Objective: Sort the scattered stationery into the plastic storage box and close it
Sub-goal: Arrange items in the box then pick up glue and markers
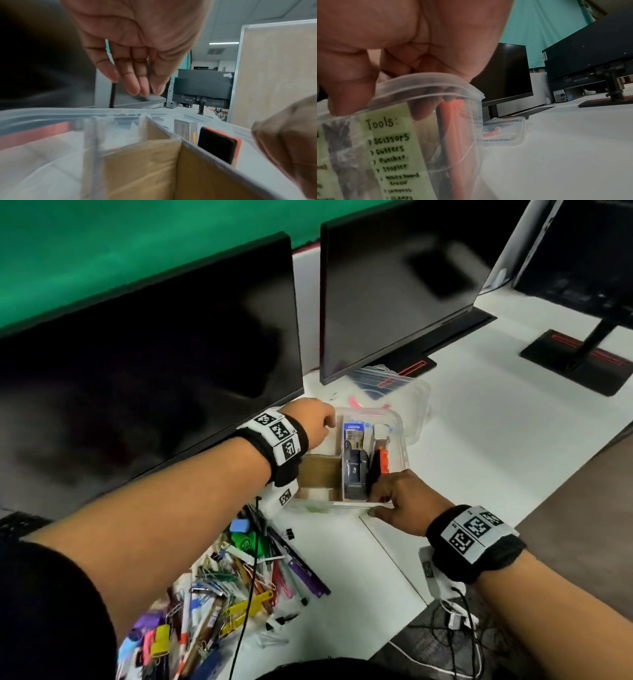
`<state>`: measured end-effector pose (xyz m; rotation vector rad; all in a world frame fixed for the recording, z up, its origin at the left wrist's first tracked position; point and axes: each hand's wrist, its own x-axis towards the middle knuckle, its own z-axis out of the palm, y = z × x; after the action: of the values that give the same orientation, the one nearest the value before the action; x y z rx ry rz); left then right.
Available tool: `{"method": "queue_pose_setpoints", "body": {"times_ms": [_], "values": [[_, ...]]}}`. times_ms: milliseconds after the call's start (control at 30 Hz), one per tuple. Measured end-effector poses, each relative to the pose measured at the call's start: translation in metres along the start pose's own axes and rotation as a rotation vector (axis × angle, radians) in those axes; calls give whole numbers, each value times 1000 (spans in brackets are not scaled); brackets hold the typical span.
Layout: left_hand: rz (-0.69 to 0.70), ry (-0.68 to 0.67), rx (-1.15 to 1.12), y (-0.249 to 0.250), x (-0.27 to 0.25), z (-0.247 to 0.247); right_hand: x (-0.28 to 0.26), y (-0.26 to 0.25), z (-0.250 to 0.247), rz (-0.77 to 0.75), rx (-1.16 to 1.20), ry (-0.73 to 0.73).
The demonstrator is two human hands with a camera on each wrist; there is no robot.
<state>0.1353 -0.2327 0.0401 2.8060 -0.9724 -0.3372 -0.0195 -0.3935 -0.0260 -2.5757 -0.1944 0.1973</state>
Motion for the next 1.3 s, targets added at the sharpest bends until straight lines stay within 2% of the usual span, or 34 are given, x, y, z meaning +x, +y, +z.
{"method": "queue_pose_setpoints", "body": {"times_ms": [167, 300, 500, 733, 833, 933, 1000, 1033, 1100, 1200, 1300], "values": [[-75, -104, -39, -50, -82, -5, -1, -10, 1, 55, -32, 3], [-96, -214, -31, -81, -131, 14, -3, -25, 6, 94, -34, 16], [-107, -105, -49, -100, -149, 37, -6, -45, 16, 172, -80, -32], [-82, -115, -34, -115, -179, 52, -13, -66, 28, 158, -136, -70], [-79, -50, -88, -117, -194, 60, -13, -78, 28, 186, -167, -90], [-102, 52, -148, -122, -218, 66, -10, -98, 24, 208, -181, 40], [-184, 58, -181, -137, -239, 72, -4, -121, 27, 150, -165, 180], [-238, 34, -188, -149, -249, 77, -1, -135, 31, 107, -146, 205], [-374, -34, -197, -178, -271, 87, 7, -164, 51, 1, -142, 135], [-582, -109, -200, -211, -299, 99, 14, -196, 98, -156, -177, -105], [-701, -168, -185, -228, -326, 112, 22, -212, 149, -203, -236, -353]]}}
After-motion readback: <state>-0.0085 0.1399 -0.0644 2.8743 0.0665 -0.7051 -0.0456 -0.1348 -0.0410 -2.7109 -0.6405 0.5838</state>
